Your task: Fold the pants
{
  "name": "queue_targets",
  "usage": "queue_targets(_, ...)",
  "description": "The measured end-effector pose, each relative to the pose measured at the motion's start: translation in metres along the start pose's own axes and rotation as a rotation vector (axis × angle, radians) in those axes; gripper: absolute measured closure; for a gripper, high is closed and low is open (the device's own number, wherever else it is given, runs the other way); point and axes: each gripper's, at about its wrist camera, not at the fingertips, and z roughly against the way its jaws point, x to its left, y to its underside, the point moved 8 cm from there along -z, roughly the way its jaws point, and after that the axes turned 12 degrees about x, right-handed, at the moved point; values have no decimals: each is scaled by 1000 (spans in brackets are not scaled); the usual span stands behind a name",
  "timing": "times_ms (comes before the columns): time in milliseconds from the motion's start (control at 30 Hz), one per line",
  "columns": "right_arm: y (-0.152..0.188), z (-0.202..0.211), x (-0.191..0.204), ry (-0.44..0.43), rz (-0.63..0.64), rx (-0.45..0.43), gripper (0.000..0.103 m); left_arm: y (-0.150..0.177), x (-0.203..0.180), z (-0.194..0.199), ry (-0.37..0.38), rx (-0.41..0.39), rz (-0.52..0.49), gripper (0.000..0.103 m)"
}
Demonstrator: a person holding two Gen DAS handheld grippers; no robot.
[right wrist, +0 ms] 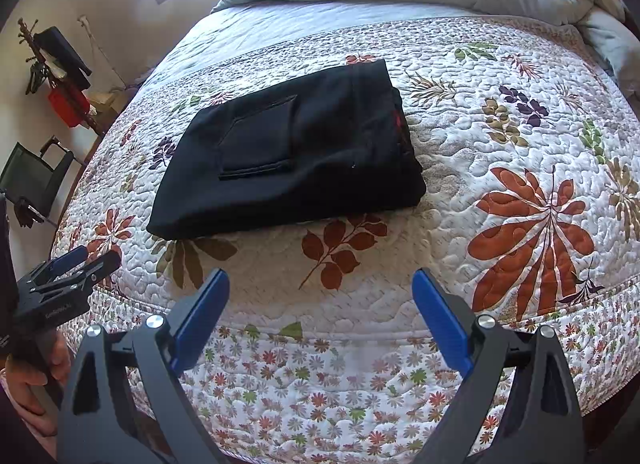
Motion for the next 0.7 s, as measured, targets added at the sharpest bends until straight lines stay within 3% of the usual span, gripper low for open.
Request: queue_targets(700,3,-5,-7,0,-22,10,11,0,-3,3,-3,-1,-12,9)
